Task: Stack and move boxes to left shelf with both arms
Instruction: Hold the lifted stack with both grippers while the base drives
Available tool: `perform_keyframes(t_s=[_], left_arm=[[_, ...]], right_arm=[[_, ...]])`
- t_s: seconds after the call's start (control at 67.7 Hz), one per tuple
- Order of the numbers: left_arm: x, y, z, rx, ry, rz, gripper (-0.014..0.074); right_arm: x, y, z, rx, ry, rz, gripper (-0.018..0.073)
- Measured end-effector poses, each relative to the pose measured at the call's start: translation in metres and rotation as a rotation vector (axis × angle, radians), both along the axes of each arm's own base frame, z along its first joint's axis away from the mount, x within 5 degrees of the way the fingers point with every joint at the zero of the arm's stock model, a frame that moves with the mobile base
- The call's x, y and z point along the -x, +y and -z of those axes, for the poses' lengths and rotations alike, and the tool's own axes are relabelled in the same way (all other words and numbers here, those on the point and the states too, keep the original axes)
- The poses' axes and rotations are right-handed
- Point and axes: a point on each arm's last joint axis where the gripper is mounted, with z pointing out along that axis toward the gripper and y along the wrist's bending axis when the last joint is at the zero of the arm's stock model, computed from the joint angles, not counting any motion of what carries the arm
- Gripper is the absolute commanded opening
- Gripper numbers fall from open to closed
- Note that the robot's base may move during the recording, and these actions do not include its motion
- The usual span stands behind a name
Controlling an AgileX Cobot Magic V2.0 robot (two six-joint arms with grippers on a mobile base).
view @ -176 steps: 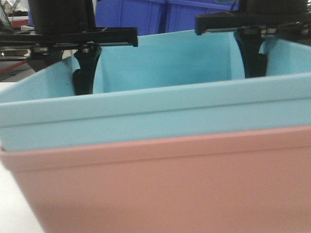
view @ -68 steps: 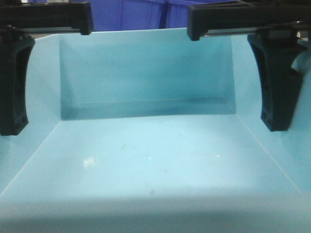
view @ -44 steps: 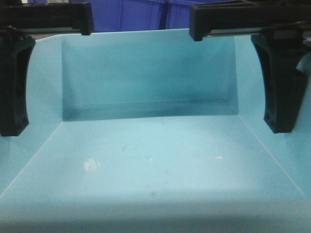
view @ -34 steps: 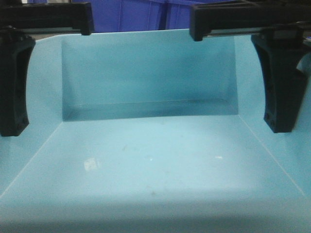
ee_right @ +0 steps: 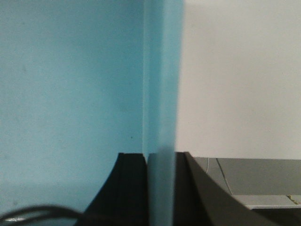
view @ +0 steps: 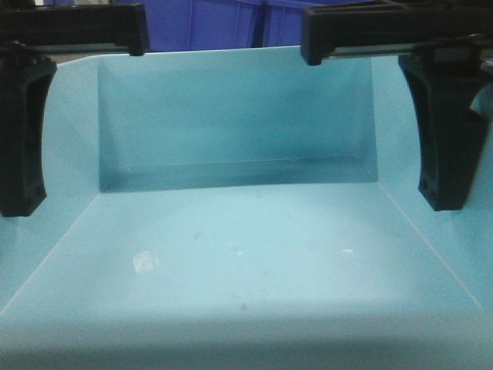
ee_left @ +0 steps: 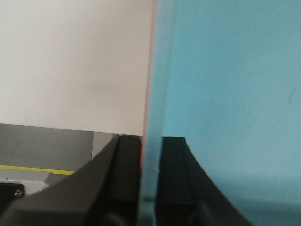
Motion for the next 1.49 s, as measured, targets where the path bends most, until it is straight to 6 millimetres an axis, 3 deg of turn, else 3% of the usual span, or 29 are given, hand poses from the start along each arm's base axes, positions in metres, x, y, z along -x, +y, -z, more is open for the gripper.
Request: perform_keyframes(t_s=[1.493], left_arm=[[0.0006, -0.0005, 0.0000, 0.006, 0.007, -0.001, -0.0004]], right_arm=[[-0.0003, -0.0002, 0.0000, 0.002, -0.003, 0.001, 0.0055]])
